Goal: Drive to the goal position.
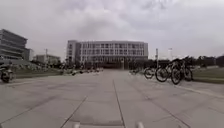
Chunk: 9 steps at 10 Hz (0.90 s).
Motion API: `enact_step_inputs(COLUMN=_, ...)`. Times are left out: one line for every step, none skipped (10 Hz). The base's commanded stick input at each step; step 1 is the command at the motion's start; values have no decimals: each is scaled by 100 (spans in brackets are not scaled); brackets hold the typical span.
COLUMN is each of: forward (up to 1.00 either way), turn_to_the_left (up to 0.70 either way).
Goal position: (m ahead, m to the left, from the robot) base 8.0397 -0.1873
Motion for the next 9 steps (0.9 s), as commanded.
enact_step_inputs(forward=50, turn_to_the_left=0)
enact_step_inputs(forward=50, turn_to_the_left=0)
enact_step_inputs(forward=50, turn_to_the_left=0)
enact_step_inputs(forward=50, turn_to_the_left=0)
enact_step_inputs(forward=50, turn_to_the_left=0)
enact_step_inputs(forward=50, turn_to_the_left=0)
enact_step_inputs(forward=50, turn_to_the_left=0)
enact_step_inputs(forward=50, turn_to_the_left=0)
enact_step_inputs(forward=50, turn_to_the_left=0)
